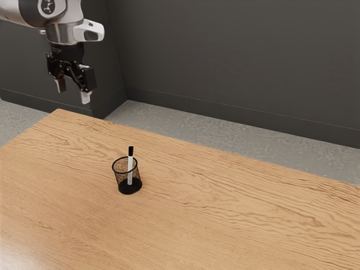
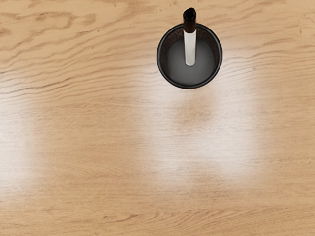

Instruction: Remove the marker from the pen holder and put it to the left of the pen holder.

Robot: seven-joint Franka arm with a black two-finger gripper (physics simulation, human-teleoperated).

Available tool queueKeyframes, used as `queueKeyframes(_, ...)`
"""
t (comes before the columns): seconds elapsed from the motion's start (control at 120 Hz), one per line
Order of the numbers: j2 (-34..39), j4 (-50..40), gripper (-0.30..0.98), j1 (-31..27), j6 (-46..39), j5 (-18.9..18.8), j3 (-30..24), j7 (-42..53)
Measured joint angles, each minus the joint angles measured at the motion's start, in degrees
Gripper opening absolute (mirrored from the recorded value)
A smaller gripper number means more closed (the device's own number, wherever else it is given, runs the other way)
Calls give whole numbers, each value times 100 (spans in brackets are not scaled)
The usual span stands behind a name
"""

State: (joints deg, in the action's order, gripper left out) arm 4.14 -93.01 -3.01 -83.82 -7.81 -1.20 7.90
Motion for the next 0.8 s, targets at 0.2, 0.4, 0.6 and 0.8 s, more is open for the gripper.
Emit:
queueKeyframes(0.2,50,-16,69,-39,-23,-6,2,-34)
queueKeyframes(0.4,52,-449,69,-73,-73,13,-9,-59)
queueKeyframes(0.6,-85,-1083,69,-40,-476,21,-27,-96)
queueKeyframes(0.8,-169,-1775,69,-55,-1145,53,-28,-133)
